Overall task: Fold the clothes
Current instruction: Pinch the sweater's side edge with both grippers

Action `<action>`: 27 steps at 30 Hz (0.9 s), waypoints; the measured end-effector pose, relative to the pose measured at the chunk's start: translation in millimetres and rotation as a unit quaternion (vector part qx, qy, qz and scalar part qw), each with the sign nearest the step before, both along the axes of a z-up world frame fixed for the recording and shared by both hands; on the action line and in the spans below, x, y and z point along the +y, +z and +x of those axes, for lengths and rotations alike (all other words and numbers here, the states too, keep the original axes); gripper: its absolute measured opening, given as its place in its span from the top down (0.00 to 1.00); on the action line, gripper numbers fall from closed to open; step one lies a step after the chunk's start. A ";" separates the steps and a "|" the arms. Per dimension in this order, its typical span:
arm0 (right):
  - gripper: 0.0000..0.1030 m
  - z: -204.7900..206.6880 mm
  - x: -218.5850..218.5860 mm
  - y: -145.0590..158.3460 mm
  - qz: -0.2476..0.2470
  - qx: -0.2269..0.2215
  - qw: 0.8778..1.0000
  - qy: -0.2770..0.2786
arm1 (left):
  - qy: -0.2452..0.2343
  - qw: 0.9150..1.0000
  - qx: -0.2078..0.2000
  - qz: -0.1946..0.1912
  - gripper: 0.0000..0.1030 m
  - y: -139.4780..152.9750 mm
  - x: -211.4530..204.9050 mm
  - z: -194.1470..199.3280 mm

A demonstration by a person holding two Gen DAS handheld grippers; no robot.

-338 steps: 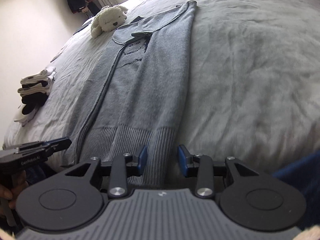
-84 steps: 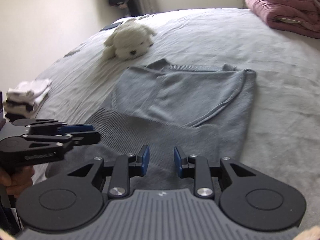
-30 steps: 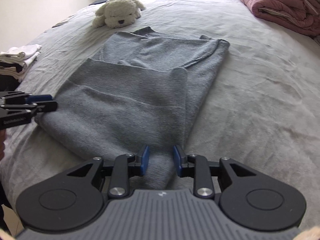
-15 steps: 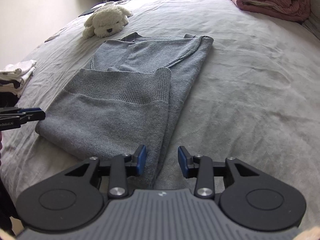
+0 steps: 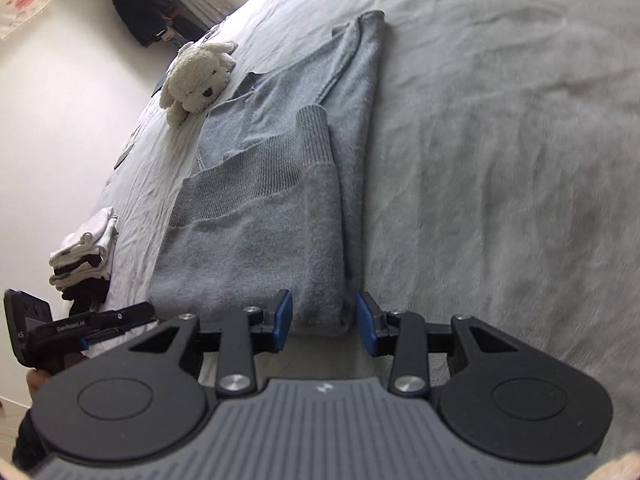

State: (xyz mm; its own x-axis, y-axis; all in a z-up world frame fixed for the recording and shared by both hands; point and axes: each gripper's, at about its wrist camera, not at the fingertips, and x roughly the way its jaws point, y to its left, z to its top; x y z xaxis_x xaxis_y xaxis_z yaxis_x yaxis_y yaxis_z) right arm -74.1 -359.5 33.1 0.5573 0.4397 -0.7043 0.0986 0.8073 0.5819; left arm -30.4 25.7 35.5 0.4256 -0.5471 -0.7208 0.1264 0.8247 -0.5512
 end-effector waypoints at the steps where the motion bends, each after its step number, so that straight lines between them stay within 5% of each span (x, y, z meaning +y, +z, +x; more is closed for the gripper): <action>1: 0.62 0.3 -0.2 -1.3 0.004 0.003 1.000 -0.002 | 0.001 1.000 -0.004 0.005 0.66 0.3 -2.5 -0.9; 19: 0.60 -7.8 -9.5 -16.8 0.089 0.014 0.994 -0.069 | 0.031 0.999 -0.003 -0.015 0.65 -7.5 -11.2 5.3; 23: 0.76 -6.2 -7.4 -15.7 0.080 0.012 0.994 -0.073 | 0.029 0.999 -0.015 -0.003 0.82 -7.4 -15.7 4.8; 27: 0.85 -7.6 -5.8 -12.6 0.065 0.003 0.995 -0.075 | 0.037 0.999 -0.020 0.005 0.87 -6.9 -17.3 3.4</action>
State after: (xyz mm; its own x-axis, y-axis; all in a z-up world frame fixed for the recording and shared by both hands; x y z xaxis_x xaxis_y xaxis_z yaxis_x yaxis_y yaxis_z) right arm -81.8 -365.3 20.4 0.6205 0.4387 -0.6500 0.2162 0.7011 0.6795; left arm -26.9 8.4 28.7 0.4937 -0.5053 -0.7078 0.0871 0.8385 -0.5379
